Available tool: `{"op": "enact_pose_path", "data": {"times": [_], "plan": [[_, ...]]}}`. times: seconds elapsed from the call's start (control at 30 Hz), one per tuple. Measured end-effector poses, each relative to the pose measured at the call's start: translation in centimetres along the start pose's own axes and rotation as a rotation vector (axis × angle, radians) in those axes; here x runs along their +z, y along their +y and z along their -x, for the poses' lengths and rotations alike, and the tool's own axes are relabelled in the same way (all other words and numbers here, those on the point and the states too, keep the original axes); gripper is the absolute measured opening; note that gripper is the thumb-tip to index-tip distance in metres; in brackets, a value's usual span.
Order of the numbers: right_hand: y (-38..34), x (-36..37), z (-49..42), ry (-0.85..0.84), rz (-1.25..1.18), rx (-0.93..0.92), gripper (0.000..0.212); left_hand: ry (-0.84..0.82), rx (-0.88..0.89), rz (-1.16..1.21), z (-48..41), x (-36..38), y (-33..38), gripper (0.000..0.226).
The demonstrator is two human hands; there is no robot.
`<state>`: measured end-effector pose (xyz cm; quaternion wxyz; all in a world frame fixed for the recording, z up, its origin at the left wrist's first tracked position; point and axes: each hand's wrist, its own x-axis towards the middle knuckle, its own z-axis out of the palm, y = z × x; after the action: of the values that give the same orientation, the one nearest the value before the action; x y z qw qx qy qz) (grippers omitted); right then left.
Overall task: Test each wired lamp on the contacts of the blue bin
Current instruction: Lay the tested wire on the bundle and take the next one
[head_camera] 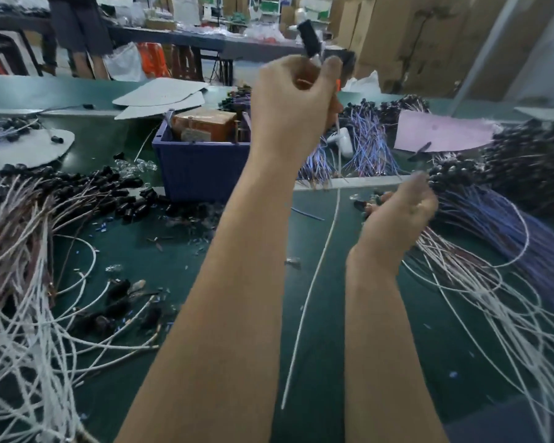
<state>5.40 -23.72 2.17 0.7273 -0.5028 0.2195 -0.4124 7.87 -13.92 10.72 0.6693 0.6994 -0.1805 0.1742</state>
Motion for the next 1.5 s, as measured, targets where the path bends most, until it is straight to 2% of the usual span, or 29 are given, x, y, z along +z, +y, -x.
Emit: {"op": "enact_pose_path", "data": {"times": [0.03, 0.1, 0.17, 0.27, 0.37, 0.43, 0.47, 0.5, 0.57, 0.63, 0.8, 0.9, 1.0, 1.07, 1.17, 1.3, 1.5], "plan": [[-1.1, -0.5, 0.0, -0.016, -0.022, -0.121, 0.033, -0.036, 0.015, 0.002, 0.1, 1.7, 0.5, 0.023], [-2.9, -1.3, -0.2, -0.170, 0.029, -0.263, 0.039, -0.086, -0.011, 0.090, 0.3, 5.2, 1.2, 0.025], [-4.6, -2.9, -1.5, -0.243, 0.270, -0.409, 0.034, -0.089, -0.080, 0.315, 0.5, 8.7, 1.8, 0.026], [-5.9, -6.6, -4.4, -0.167, 0.623, -0.531, 0.027, 0.047, -0.246, 0.674, -0.1, 12.0, 1.2, 0.025], [-5.9, -9.9, -7.2, -0.009, 0.877, -0.503, 0.020, 0.157, -0.535, 0.889, -0.4, 14.8, -1.6, 0.011], [-4.5, -11.0, -8.9, 0.047, 0.972, -0.417, 0.016, 0.081, -0.715, 0.850, 0.6, 17.1, -4.5, 0.012], [-3.5, -11.2, -9.7, 0.044, 1.045, -0.337, 0.016, -0.021, -0.777, 0.759, 1.4, 18.3, -5.9, 0.010], [-2.3, -11.5, -10.2, 0.017, 1.126, -0.239, 0.018, -0.135, -0.826, 0.625, 2.2, 19.3, -7.2, 0.017], [0.4, -12.2, -10.9, -0.041, 1.252, -0.058, 0.022, -0.283, -0.887, 0.398, 3.4, 20.9, -9.3, 0.022], [2.2, -12.8, -11.0, -0.038, 1.344, 0.025, 0.023, -0.332, -0.905, 0.282, 4.2, 21.5, -10.8, 0.017], [2.8, -12.5, -11.3, 0.027, 1.401, 0.017, 0.024, -0.322, -0.925, 0.328, 4.5, 21.6, -12.4, 0.025], [2.6, -11.4, -10.2, 0.065, 1.311, -0.095, 0.025, -0.305, -0.890, 0.372, 4.2, 20.6, -11.9, 0.026], [2.4, -9.6, -8.9, 0.059, 1.236, -0.202, 0.026, -0.188, -0.753, 0.380, 3.5, 18.1, -11.1, 0.024], [2.4, -7.8, -7.9, -0.040, 1.202, -0.234, 0.027, -0.078, -0.680, 0.378, 2.9, 15.4, -10.5, 0.016], [3.3, -4.0, -5.3, -0.297, 1.065, -0.250, 0.025, 0.105, -0.605, 0.367, 2.0, 10.1, -10.0, 0.011], [4.8, 2.1, 0.2, -0.650, 0.857, -0.207, 0.020, 0.435, -0.493, 0.337, 1.4, 1.6, -9.7, 0.011], [7.6, 9.4, 9.1, -1.105, 0.784, -0.116, 0.024, 0.845, -0.428, 0.380, 2.2, -11.0, -9.4, 0.012]]}}
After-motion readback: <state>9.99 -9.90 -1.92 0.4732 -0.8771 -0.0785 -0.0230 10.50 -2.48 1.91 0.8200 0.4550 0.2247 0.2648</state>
